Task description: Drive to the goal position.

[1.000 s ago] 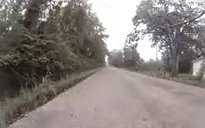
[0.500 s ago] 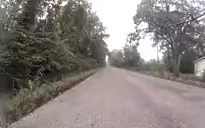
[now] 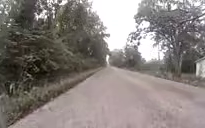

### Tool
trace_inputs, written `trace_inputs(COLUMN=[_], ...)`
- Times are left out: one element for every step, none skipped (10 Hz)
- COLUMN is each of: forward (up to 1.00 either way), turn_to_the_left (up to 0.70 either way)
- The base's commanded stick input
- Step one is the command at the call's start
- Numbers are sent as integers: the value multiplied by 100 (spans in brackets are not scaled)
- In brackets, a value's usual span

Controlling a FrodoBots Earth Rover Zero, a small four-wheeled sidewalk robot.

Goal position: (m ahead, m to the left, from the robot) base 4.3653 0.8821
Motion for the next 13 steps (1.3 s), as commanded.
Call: trace_inputs(forward=[70,70,70,70,70,70,70,70,70,70,70,70,70], turn_to_the_left=[-23,-34,-30,-11,0,0,0,0,0,0,0,0,0])
